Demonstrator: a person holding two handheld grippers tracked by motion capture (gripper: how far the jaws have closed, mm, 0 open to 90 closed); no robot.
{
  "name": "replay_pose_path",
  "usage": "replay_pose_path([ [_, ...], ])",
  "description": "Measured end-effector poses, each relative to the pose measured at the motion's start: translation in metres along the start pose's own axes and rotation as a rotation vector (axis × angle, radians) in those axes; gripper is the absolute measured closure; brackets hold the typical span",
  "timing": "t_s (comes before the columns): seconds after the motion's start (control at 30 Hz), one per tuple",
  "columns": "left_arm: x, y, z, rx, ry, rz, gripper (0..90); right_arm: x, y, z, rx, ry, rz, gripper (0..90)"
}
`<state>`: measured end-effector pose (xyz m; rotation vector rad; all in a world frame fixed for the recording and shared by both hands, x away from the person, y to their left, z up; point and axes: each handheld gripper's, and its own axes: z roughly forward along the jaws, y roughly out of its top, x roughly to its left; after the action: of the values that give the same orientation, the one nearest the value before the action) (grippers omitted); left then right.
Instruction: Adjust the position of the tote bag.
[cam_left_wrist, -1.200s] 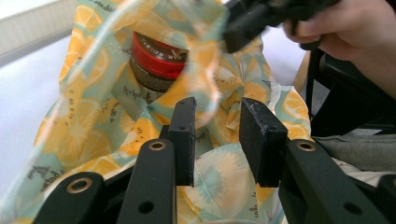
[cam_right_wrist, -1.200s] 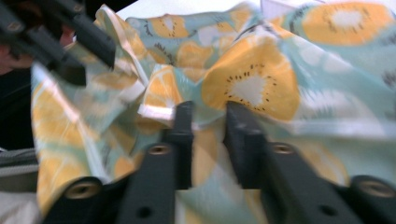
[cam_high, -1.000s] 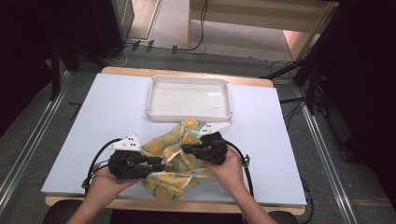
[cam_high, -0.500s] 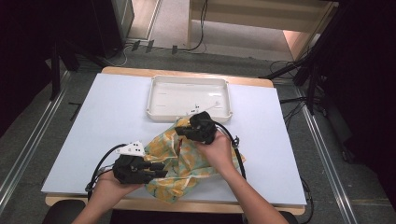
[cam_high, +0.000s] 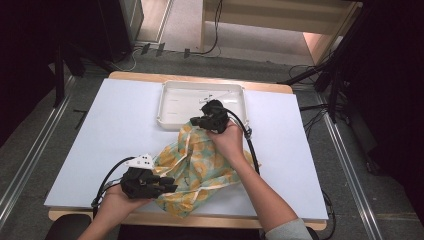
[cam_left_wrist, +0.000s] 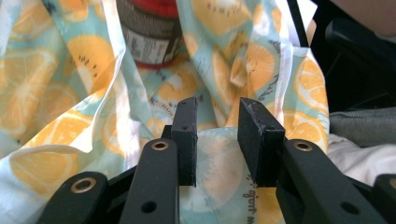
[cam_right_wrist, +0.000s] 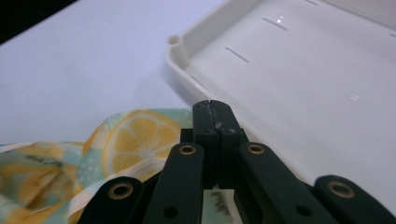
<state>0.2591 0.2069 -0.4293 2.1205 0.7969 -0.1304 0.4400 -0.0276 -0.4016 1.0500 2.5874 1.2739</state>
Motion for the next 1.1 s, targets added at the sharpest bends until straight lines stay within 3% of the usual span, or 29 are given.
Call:
replay_pose_path([
  [0.13,0.001,-0.001,0.000,-0.005,0.002,-0.008,68.2,-0.005,-0.001,-0.001,0.007,0.006,0.023,90.0],
  [0.43,-0.003,0.016,-0.015,-0.061,0.021,0.003,66.7,0.022,-0.008,-0.045,-0.023,0.043,-0.058,77.2],
  [0.6,-0.002,0.027,-0.021,-0.062,0.036,0.022,65.7,0.034,-0.021,-0.054,-0.024,0.053,-0.087,75.4],
  [0.73,0.007,0.045,-0.024,-0.061,0.063,0.019,62.8,0.044,-0.035,-0.061,-0.031,0.084,-0.092,70.5],
  [0.83,0.014,0.055,-0.021,-0.067,0.086,0.030,60.2,0.049,-0.041,-0.065,-0.034,0.081,-0.110,70.3],
  [0.9,0.020,0.062,-0.018,-0.064,0.118,0.039,58.3,0.051,-0.043,-0.066,-0.037,0.078,-0.115,70.5],
  [1.1,0.033,0.072,-0.015,-0.053,0.142,0.036,54.0,0.050,-0.041,-0.069,-0.049,0.078,-0.114,70.8],
])
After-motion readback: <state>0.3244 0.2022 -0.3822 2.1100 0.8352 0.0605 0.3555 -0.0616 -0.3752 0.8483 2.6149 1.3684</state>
